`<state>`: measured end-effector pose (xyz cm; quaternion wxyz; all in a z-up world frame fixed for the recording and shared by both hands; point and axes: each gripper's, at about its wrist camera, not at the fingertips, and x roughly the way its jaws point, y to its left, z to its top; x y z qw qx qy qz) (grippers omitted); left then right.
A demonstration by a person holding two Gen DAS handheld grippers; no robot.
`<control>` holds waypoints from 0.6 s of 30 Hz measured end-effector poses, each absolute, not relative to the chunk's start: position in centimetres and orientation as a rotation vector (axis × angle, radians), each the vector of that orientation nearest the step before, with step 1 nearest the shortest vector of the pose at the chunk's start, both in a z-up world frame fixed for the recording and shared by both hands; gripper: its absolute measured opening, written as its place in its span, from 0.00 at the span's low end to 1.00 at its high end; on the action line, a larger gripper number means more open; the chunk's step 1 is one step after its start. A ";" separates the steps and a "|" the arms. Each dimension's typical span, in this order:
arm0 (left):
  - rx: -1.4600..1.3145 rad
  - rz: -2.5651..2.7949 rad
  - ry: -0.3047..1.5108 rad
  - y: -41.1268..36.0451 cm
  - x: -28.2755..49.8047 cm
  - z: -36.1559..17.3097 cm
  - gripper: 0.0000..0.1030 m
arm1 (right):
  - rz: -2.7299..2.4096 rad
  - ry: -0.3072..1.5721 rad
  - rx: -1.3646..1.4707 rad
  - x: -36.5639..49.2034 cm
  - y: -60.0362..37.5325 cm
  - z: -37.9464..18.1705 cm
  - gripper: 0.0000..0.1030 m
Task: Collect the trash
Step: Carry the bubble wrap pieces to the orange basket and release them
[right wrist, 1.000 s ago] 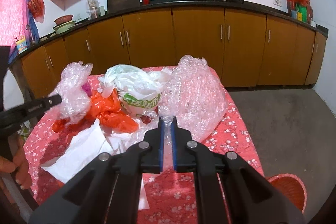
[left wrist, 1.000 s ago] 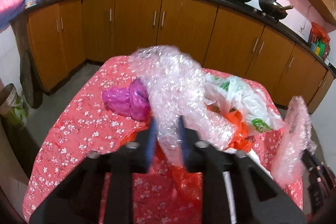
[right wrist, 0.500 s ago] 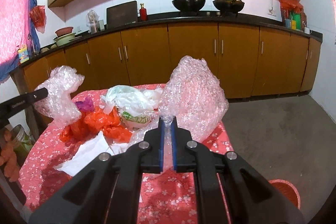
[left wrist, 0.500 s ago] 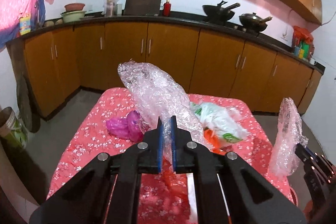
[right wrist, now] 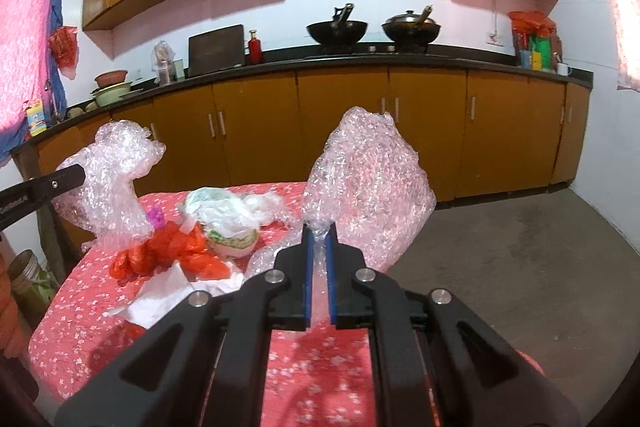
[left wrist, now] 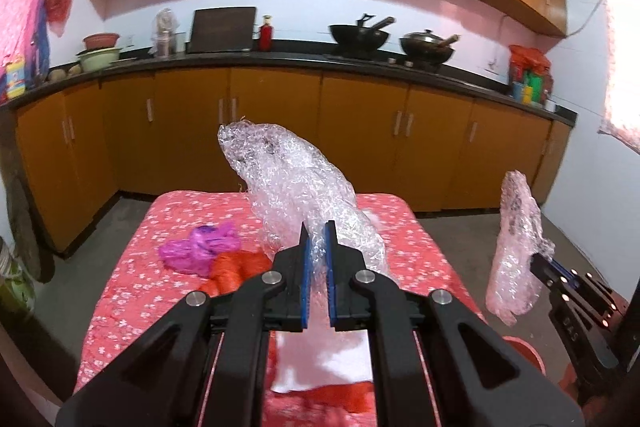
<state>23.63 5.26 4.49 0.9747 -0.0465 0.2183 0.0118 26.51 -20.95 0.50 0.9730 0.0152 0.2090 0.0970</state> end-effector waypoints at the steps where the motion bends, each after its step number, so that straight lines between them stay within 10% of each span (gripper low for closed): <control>1: -0.090 0.008 0.441 4.6 23.6 4.5 0.06 | 0.188 0.420 0.032 26.4 -21.4 0.6 0.07; 18: -0.029 -0.256 0.492 -6.6 22.6 2.5 0.06 | 0.001 0.442 0.015 24.0 -30.4 -1.6 0.07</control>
